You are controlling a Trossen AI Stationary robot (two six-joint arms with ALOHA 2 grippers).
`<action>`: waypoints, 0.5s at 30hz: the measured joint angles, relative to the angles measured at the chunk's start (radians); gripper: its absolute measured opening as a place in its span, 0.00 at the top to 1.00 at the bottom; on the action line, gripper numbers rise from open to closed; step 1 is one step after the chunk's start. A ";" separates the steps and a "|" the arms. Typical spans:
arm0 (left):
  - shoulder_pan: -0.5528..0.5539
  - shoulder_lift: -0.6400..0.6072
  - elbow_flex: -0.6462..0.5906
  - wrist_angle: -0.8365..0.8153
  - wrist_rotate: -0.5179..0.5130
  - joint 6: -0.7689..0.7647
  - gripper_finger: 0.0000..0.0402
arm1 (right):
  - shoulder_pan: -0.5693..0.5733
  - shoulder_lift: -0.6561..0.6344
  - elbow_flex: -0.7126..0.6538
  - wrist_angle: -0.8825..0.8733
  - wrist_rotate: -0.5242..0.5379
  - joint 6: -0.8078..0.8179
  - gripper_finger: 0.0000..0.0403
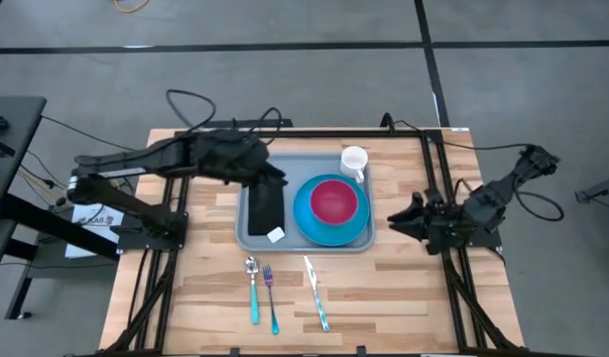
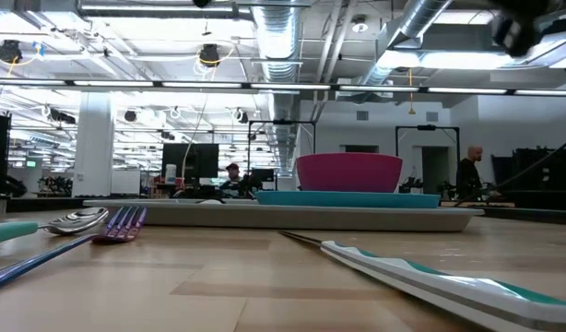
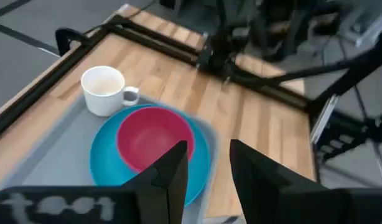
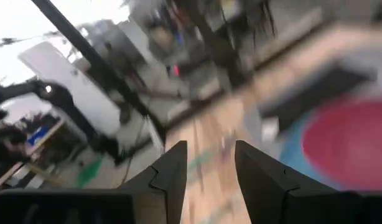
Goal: Set up tray
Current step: Put the blue fork on the black napkin
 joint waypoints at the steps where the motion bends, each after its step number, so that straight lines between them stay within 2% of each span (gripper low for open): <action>1: -0.020 -0.011 0.000 -0.002 -0.026 -0.031 0.73 | 0.006 -0.014 0.000 -0.070 -0.016 0.064 0.69; 4: -0.081 -0.017 0.000 -0.035 -0.115 -0.116 0.73 | 0.021 -0.041 0.000 -0.253 -0.080 0.208 0.69; 7: -0.154 -0.004 0.000 -0.085 -0.181 -0.213 0.73 | 0.031 -0.043 0.000 -0.383 -0.138 0.281 0.69; 11: -0.255 0.038 0.000 -0.140 -0.284 -0.369 0.73 | 0.030 -0.038 0.000 -0.473 -0.195 0.338 0.69; 15: -0.343 0.084 0.000 -0.233 -0.374 -0.569 0.73 | 0.029 -0.020 0.000 -0.500 -0.197 0.358 0.69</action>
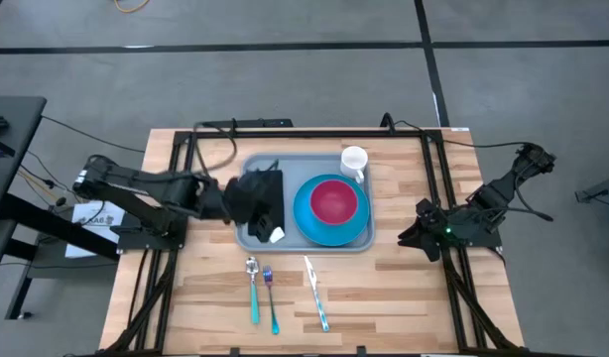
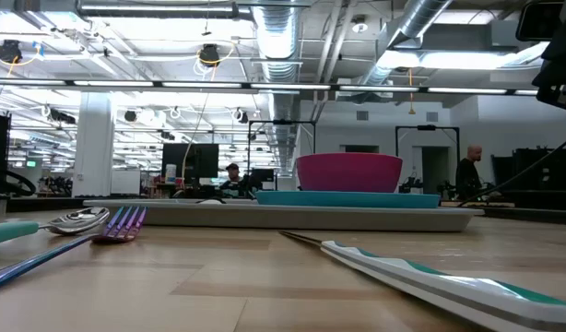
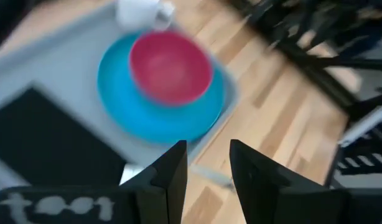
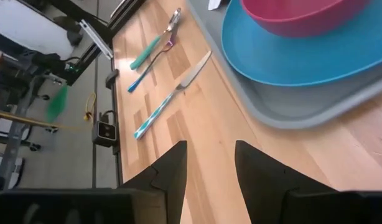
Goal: Set up tray
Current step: Put the blue fork on the black napkin
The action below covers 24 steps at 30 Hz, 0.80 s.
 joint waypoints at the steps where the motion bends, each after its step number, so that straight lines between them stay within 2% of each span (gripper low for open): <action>1: -0.020 0.018 0.000 -0.033 -0.011 -0.060 0.73 | -0.001 0.000 0.000 -0.003 0.000 0.000 0.69; 4: -0.075 0.086 -0.007 -0.120 -0.019 -0.248 0.73 | -0.008 -0.001 0.000 -0.003 0.000 0.008 0.69; 11: -0.169 0.250 -0.047 -0.124 0.045 -0.583 0.73 | -0.056 0.034 0.000 -0.005 -0.001 0.037 0.69; 19: -0.244 0.366 -0.047 -0.041 0.131 -0.861 0.73 | -0.119 0.074 0.000 -0.024 -0.039 0.034 0.69; 24: -0.280 0.400 -0.047 -0.026 0.155 -0.982 0.73 | -0.152 0.077 0.000 -0.024 -0.079 0.008 0.69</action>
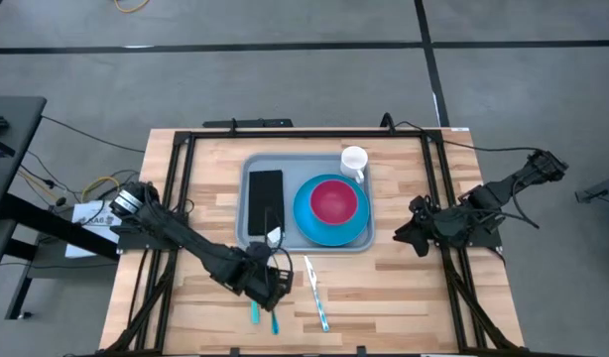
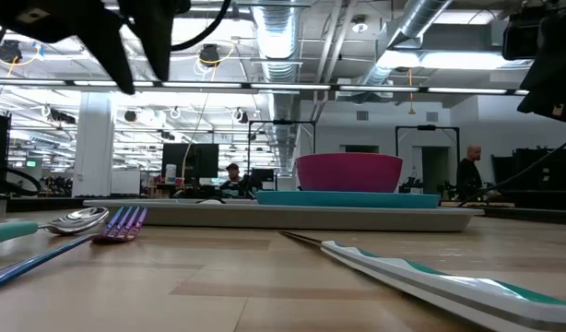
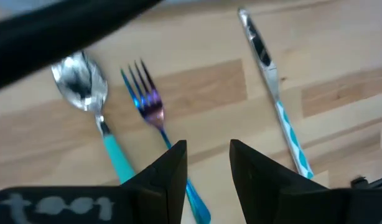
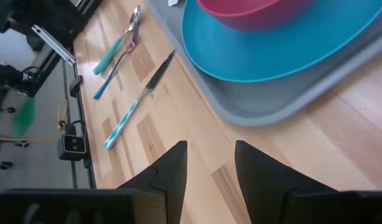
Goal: Set up tray
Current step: Put the blue fork on the black napkin
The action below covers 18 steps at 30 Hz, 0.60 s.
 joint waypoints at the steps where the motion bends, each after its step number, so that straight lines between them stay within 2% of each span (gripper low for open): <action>1: -0.007 0.003 0.000 0.005 0.001 -0.017 0.73 | -0.005 0.000 0.000 0.000 -0.002 -0.007 0.69; 7: -0.032 0.029 0.000 0.026 0.021 -0.087 0.73 | -0.014 0.000 0.000 -0.006 -0.003 -0.018 0.69; 13: -0.041 0.116 0.000 0.118 0.067 -0.107 0.73 | -0.014 0.006 0.000 -0.042 -0.003 -0.019 0.69; 18: -0.041 0.170 0.000 0.121 0.113 -0.127 0.73 | -0.014 0.005 0.000 -0.048 -0.003 -0.019 0.69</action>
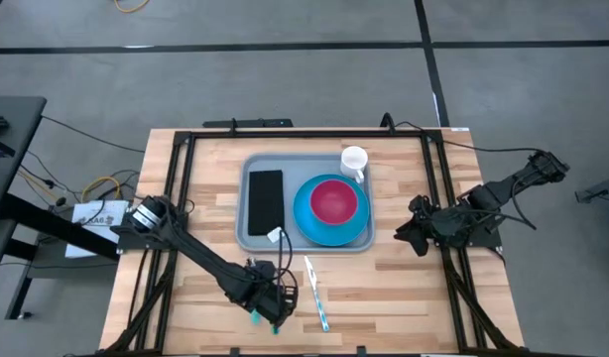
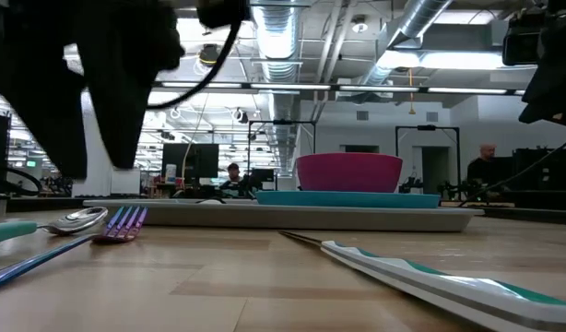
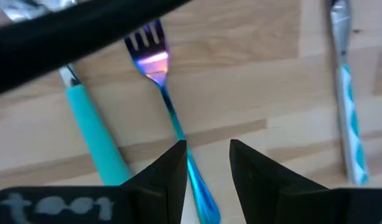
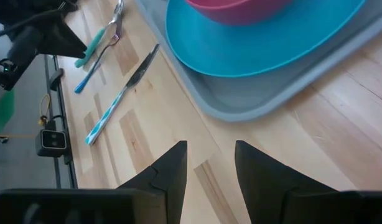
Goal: Set up tray
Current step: Put the blue fork on the black napkin
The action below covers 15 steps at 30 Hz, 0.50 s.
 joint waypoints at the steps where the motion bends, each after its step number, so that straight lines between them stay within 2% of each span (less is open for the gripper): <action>1: 0.000 0.006 0.000 -0.005 0.004 0.000 0.73 | 0.000 0.000 0.000 0.000 0.000 0.000 0.69; 9: 0.000 0.064 0.001 0.000 0.064 -0.026 0.73 | 0.000 0.000 0.000 0.002 0.000 0.000 0.69; 15: 0.007 0.102 0.001 0.037 0.069 -0.033 0.73 | 0.000 0.000 0.000 0.001 0.000 0.000 0.69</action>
